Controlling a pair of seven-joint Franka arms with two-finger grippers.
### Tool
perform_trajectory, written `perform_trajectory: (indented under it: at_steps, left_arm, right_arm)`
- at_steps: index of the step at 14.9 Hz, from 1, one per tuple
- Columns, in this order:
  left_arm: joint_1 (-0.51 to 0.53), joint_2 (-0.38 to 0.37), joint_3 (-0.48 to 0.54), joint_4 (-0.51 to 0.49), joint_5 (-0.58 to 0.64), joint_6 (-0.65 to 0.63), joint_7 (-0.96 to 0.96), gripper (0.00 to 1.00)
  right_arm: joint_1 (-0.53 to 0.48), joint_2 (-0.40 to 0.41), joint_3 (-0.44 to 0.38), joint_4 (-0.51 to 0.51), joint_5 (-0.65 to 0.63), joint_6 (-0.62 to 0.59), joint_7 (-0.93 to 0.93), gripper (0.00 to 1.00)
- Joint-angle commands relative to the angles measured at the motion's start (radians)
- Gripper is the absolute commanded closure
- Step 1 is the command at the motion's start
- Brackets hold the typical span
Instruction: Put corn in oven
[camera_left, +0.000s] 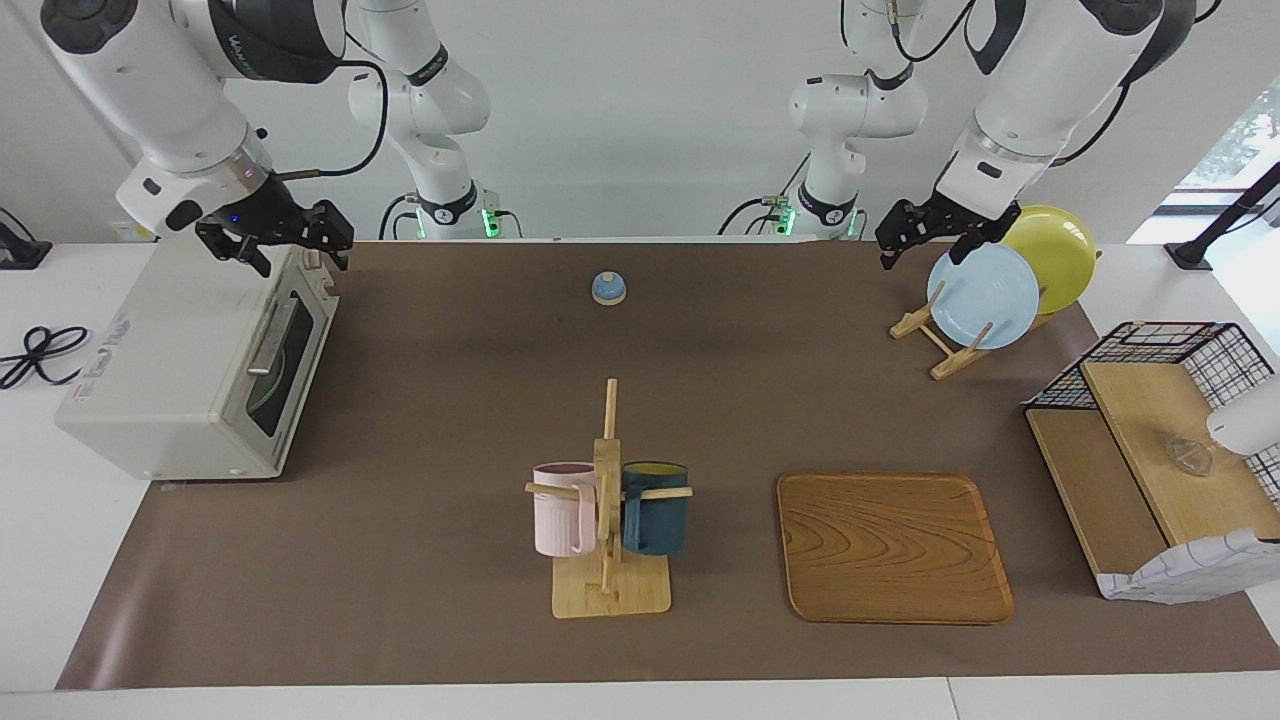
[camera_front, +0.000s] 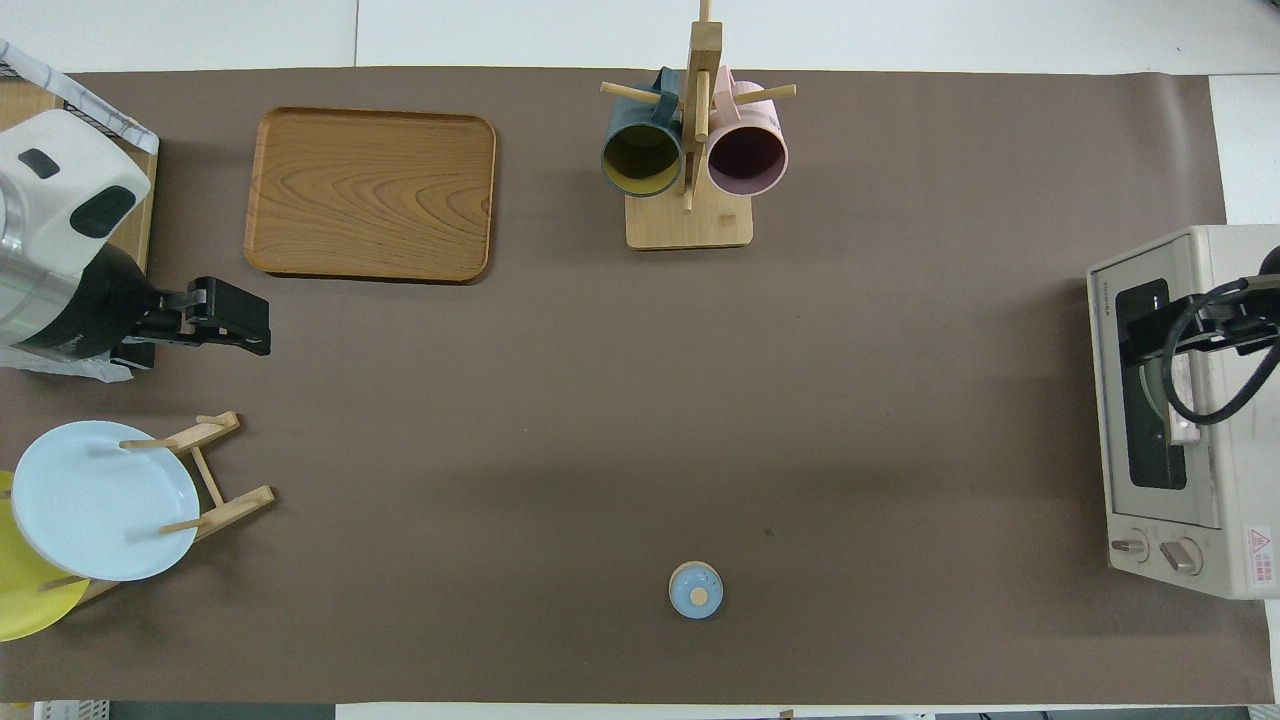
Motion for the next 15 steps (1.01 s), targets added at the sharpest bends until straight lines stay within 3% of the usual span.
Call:
perform_trajectory:
  at_steps: [1, 6, 15]
  left_arm:
    - [0.012, -0.003, -0.008, 0.007, 0.018, -0.011, 0.004, 0.00]
    - [0.012, -0.003, -0.008, 0.007, 0.018, -0.011, 0.004, 0.00]
    - [0.012, -0.003, -0.008, 0.007, 0.018, -0.009, 0.004, 0.00]
  right_arm:
    - [0.048, -0.017, -0.021, 0.001, -0.046, -0.001, 0.022, 0.00]
    - [0.056, -0.063, -0.030, -0.058, -0.045, 0.059, 0.019, 0.00]
    - [0.027, -0.038, -0.067, -0.040, 0.009, 0.076, 0.019, 0.00]
